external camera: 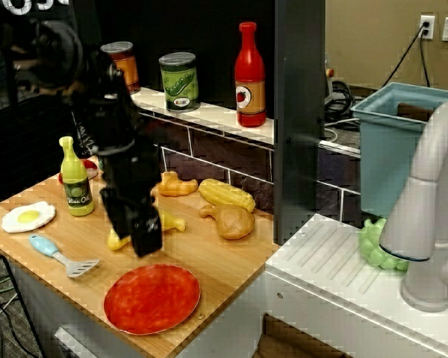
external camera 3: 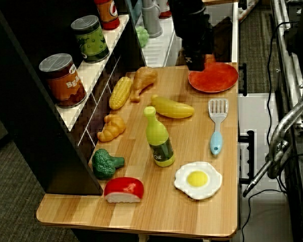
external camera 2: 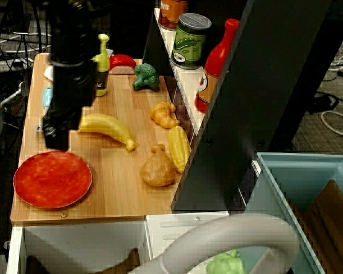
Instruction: Put banana on plate
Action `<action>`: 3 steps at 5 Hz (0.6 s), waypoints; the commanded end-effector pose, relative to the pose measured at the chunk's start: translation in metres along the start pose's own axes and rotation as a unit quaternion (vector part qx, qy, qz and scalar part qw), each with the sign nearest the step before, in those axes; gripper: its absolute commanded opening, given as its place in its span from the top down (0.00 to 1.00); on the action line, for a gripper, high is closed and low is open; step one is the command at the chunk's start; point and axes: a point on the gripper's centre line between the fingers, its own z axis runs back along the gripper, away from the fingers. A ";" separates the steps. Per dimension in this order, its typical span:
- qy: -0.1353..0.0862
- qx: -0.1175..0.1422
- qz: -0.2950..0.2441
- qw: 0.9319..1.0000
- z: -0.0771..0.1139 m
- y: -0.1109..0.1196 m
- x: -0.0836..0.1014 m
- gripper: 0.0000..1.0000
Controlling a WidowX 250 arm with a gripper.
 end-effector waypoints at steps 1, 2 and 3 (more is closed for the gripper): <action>-0.040 0.045 -0.055 0.997 0.018 0.038 0.017 0.00; -0.035 0.050 -0.044 0.997 0.010 0.056 0.021 0.00; -0.033 0.058 -0.038 0.997 0.001 0.069 0.024 0.00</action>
